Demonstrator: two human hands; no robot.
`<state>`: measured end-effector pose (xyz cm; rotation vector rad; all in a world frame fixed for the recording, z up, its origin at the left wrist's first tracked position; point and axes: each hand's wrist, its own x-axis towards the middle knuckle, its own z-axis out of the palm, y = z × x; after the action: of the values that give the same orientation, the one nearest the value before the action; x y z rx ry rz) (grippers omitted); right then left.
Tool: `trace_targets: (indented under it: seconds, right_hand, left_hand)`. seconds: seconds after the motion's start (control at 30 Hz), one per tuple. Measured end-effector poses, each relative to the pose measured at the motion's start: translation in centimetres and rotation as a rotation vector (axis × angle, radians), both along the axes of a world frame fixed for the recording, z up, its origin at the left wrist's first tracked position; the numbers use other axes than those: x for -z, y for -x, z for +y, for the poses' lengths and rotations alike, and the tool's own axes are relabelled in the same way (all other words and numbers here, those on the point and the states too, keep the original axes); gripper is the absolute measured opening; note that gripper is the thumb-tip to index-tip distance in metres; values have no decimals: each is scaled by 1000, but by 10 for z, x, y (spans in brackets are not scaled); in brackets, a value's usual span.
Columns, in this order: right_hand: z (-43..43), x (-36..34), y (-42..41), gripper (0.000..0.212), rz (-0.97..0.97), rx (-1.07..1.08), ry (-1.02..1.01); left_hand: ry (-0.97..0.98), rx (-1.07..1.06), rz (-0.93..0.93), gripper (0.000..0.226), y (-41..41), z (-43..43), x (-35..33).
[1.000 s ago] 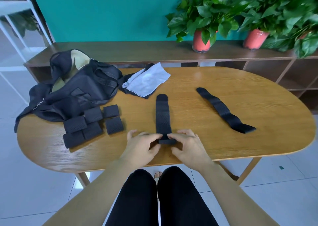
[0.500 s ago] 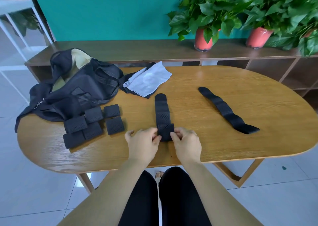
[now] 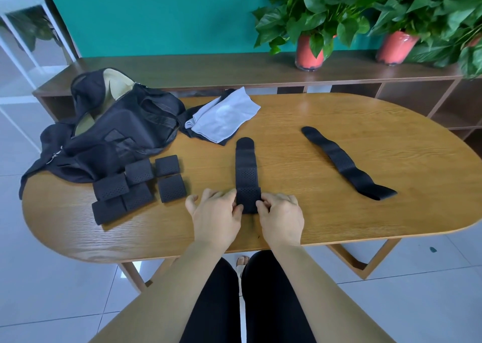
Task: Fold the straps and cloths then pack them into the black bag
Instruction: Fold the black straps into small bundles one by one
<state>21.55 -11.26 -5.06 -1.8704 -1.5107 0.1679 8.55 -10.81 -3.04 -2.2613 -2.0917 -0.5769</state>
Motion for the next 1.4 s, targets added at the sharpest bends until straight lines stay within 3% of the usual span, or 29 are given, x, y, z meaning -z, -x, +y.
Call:
trace_targets:
  seconds: [0.13,0.3,0.6,0.8,0.97,1.13,1.3,1.4]
  right_hand:
    - [0,1,0,17,-19,0,-19]
    - [1,4,0,23,-46,3,-29]
    - [-1,8,-2,25,-71,-37,-84]
    - [-27,14,-21,33,-478,-483,-298]
    - [-32,10,-29,33,-522,-552,-326]
    - [-33,-1,-26,28,-297,-510,-221]
    - [-25,-9,-15,36,-26,-307,-30]
    - [-17,-13,-7,40,26,-220,24]
  left_hand:
    - [-11,37,-4,45,0,0,1]
    - [-30,261,25,35,4,6,10]
    - [81,464,64,47,18,14,4]
    - [17,558,57,48,32,5,15]
    - [57,595,-3,62,38,-9,13]
    - [74,551,-95,37,38,-14,5]
    - [-12,222,-157,19,19,-13,6]
    - [-75,84,-161,11,10,-11,12]
